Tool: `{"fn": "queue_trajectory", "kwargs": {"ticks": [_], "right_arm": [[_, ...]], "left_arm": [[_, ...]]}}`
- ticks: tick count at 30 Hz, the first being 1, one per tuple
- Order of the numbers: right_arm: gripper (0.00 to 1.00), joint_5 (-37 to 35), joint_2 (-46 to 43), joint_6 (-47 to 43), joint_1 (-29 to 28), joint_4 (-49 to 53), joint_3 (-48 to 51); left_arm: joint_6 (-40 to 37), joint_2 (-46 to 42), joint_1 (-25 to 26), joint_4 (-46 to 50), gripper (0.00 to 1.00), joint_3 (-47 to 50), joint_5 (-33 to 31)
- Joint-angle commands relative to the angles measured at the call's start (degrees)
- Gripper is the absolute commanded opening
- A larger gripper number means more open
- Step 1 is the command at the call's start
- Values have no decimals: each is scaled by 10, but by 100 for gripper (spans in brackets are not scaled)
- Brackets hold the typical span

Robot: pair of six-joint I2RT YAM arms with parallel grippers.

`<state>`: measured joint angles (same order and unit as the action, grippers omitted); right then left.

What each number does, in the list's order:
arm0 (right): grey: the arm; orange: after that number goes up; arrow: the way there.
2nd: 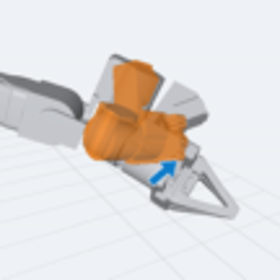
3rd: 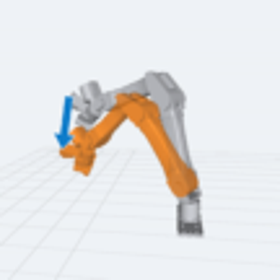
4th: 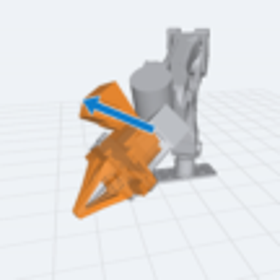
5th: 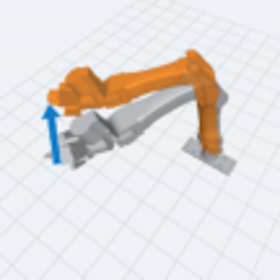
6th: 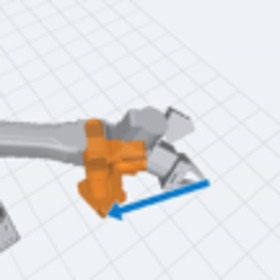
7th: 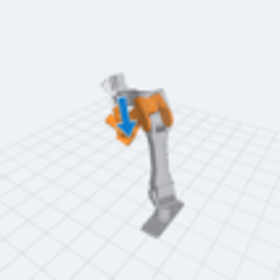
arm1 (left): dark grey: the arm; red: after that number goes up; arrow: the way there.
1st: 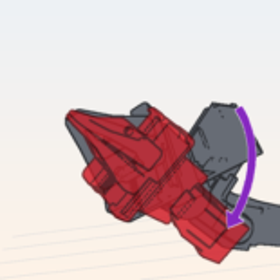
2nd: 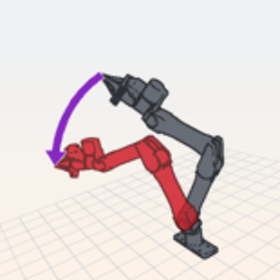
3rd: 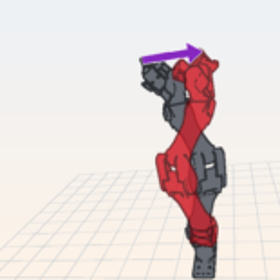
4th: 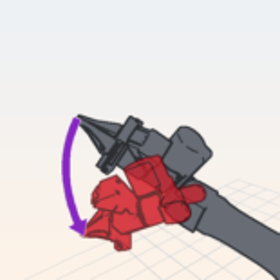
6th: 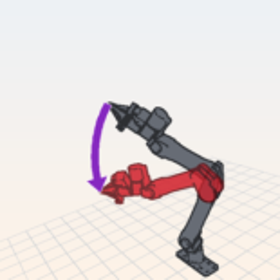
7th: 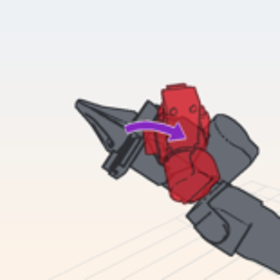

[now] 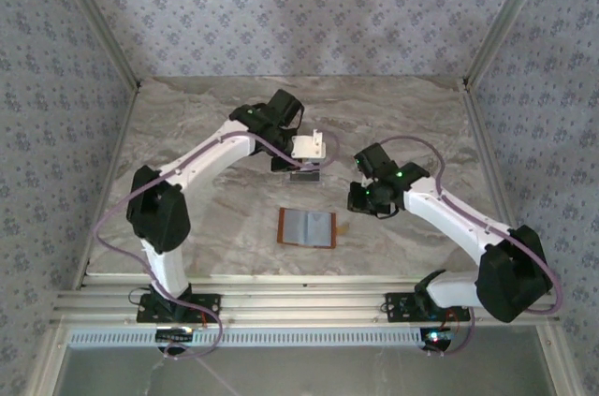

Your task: Take the credit cards out of the card holder

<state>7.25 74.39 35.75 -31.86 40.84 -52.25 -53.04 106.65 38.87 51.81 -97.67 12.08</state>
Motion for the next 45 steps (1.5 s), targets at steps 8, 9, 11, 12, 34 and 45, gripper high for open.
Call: {"fn": "queue_trajectory", "kwargs": {"ticks": [8, 9, 11, 12, 34, 45], "right_arm": [[18, 6, -15, -10, 19, 8, 22], [18, 7, -15, -10, 20, 7, 22], [18, 7, -14, -11, 22, 5, 23], [18, 8, -13, -11, 24, 4, 24], [18, 33, 4, -17, 44, -20, 45], [18, 34, 11, -20, 46, -30, 45]], "left_arm": [[-74, 156, -15, 144, 0, -258, -7], [-75, 173, -15, 160, 0, -285, -7], [-77, 203, -15, 184, 0, -331, -8], [-79, 218, -15, 197, 0, -353, -10], [-72, 341, -7, 256, 0, -471, -54], [-77, 368, -3, 305, 0, -496, -51]]}}
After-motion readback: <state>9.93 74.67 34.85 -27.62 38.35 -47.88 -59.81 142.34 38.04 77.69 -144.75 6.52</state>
